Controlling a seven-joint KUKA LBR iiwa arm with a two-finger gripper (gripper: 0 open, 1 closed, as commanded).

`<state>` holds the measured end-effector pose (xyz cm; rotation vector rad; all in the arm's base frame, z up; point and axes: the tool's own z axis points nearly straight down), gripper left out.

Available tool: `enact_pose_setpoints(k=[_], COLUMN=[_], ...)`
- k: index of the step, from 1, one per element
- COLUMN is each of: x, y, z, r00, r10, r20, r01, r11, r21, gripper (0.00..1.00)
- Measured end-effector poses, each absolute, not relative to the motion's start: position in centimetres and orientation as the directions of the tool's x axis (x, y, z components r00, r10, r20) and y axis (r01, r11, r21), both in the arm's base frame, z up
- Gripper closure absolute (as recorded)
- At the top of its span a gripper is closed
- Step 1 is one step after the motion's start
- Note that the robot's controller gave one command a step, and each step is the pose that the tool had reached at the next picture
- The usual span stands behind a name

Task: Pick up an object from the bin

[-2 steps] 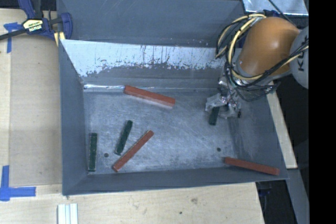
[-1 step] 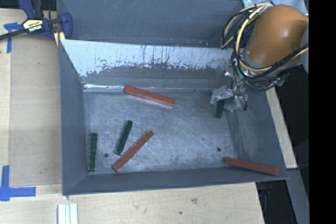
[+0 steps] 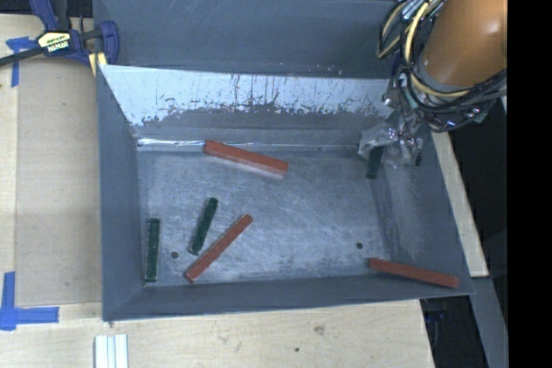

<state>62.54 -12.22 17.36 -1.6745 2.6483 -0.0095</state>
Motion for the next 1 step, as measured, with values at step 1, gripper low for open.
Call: enact_pose_setpoints(k=[1], x=[62.67], y=[-12.24], z=[18.41], r00=[-0.432], r10=[-0.902], r20=[-0.003], r01=[-0.902], r11=[0.432], r21=[-0.006], gripper=[1.00])
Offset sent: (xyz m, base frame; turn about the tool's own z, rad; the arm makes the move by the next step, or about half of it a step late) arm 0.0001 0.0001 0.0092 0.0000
